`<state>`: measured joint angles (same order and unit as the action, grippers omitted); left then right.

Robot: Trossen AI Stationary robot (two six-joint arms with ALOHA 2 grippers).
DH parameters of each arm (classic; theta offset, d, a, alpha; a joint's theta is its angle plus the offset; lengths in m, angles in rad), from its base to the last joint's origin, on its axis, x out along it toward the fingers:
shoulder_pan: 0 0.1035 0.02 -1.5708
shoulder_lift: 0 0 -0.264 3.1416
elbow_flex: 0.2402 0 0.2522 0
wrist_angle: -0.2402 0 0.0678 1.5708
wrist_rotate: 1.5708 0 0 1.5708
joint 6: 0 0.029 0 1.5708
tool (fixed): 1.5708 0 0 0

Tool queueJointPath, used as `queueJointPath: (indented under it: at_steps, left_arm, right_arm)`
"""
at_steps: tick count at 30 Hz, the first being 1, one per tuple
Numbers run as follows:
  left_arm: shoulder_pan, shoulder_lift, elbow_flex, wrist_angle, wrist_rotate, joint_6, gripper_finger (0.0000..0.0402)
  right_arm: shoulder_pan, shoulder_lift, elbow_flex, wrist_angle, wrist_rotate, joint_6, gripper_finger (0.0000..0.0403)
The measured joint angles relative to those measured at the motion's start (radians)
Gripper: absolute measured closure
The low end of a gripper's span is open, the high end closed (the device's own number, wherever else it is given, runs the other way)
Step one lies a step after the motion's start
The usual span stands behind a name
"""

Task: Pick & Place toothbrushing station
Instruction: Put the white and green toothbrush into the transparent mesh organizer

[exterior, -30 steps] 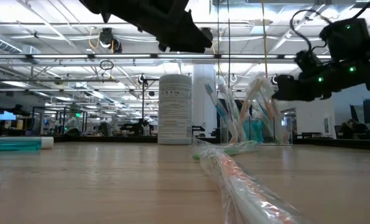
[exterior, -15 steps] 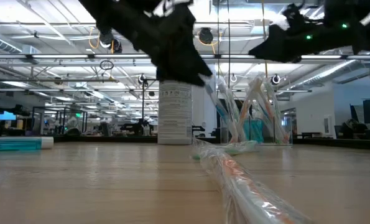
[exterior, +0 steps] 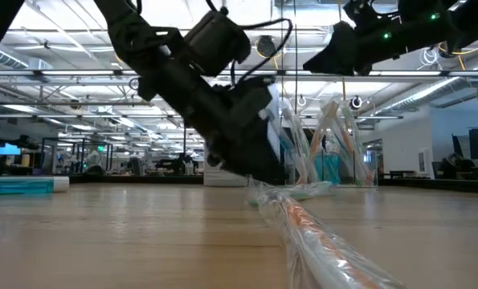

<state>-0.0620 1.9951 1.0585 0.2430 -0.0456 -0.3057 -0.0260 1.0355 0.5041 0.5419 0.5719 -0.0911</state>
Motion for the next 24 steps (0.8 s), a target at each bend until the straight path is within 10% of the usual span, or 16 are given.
queueJointPath:
  at_steps: [18,24]
  left_arm:
    - [-0.017,-0.001,-0.003,-0.04,0.011,-0.089,0.0371]
    - [-0.014,-0.024,-0.001,0.053,0.095,-0.044,0.0364]
  right_arm:
    - [0.029,-0.001,0.0,0.008,-0.001,0.078,0.0222]
    - [0.034,-0.001,0.0,0.012,-0.001,0.076,0.0222]
